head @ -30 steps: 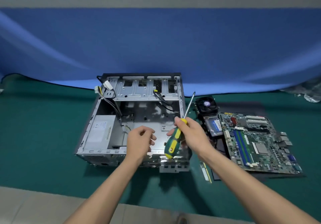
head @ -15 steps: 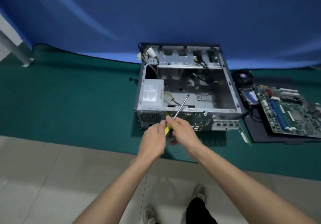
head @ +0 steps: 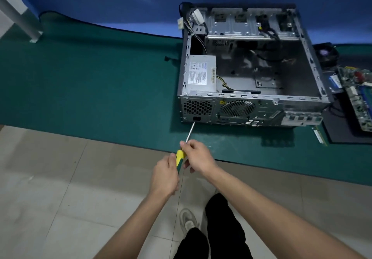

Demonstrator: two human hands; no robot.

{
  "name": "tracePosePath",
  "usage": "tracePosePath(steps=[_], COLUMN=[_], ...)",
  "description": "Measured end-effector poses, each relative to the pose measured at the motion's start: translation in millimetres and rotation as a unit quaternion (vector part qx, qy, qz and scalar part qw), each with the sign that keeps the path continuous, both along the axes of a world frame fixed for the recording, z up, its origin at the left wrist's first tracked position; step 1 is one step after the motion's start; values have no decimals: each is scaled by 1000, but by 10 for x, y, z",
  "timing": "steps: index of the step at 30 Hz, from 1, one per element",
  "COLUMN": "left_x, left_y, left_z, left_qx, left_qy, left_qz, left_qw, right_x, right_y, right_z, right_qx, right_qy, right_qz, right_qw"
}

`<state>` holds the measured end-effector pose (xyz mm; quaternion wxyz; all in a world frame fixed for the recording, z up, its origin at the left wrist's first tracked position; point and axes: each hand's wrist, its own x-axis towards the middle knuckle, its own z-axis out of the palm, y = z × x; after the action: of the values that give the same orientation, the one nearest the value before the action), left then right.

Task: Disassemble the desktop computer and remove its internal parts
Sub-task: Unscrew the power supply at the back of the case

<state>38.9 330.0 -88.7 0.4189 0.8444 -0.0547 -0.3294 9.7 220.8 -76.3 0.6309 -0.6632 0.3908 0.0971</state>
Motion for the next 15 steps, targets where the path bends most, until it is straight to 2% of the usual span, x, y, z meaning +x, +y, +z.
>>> tracePosePath(steps=[7,15], left_x=[89,76], left_y=[-31,-24], left_z=[-99,-190], left_qx=[-5,8], left_qy=[28,24], left_qz=[14,-10], left_qw=[999,1000], right_x=[339,420], right_y=[-215,-256], right_z=[-161,-264], right_qx=[49,85], right_qy=[-17,-2], right_qz=[-89,-88], right_qw=[995,992])
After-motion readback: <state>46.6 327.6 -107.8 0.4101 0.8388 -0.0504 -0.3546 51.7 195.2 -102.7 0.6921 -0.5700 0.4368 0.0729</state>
